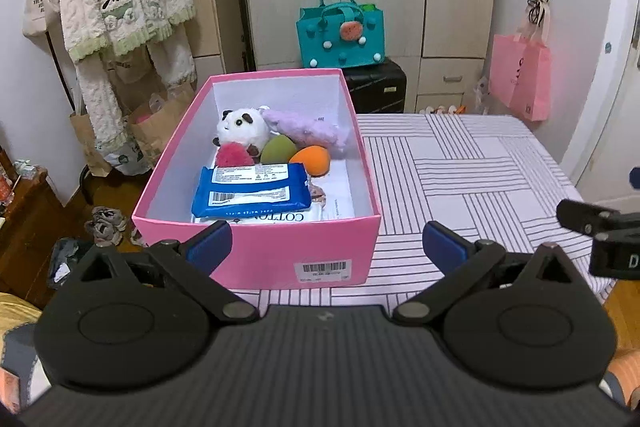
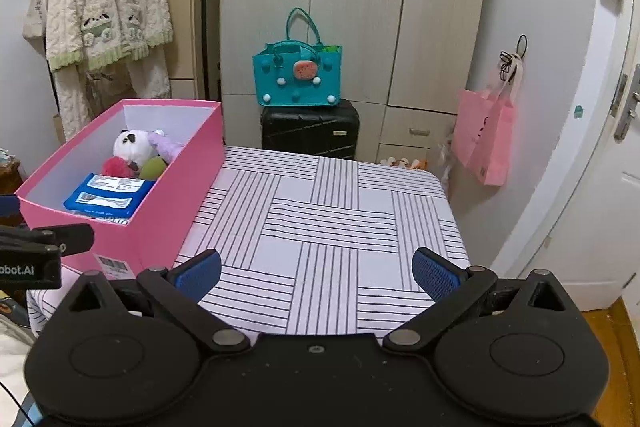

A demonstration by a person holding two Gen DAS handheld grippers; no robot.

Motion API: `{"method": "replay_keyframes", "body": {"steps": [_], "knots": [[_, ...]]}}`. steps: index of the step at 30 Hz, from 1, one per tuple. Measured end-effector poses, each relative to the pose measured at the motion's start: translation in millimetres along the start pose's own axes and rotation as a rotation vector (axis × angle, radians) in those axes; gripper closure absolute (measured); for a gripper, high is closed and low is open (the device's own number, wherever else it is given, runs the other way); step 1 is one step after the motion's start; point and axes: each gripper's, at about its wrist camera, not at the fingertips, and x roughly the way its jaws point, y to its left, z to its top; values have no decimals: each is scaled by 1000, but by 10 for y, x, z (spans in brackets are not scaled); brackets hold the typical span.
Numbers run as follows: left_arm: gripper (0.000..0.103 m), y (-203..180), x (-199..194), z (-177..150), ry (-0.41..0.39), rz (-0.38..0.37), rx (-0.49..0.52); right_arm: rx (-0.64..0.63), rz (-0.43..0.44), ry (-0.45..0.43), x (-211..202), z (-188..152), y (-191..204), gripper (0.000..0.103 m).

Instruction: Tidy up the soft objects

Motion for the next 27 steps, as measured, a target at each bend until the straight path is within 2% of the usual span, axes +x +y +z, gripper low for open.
{"method": "replay_keyframes", "body": {"steps": [5,16,27], "knots": [[0,25,1,-26,-2,-3,-10,-13,-10,-2,25,-36,16,0],[0,69,-43,-134,-60,-15,-24,-33,8,-73,10,-142,40,0],[0,90,-3,-199,-68,-6,-49,-38,13,-97,38,-193,25,0]]}}
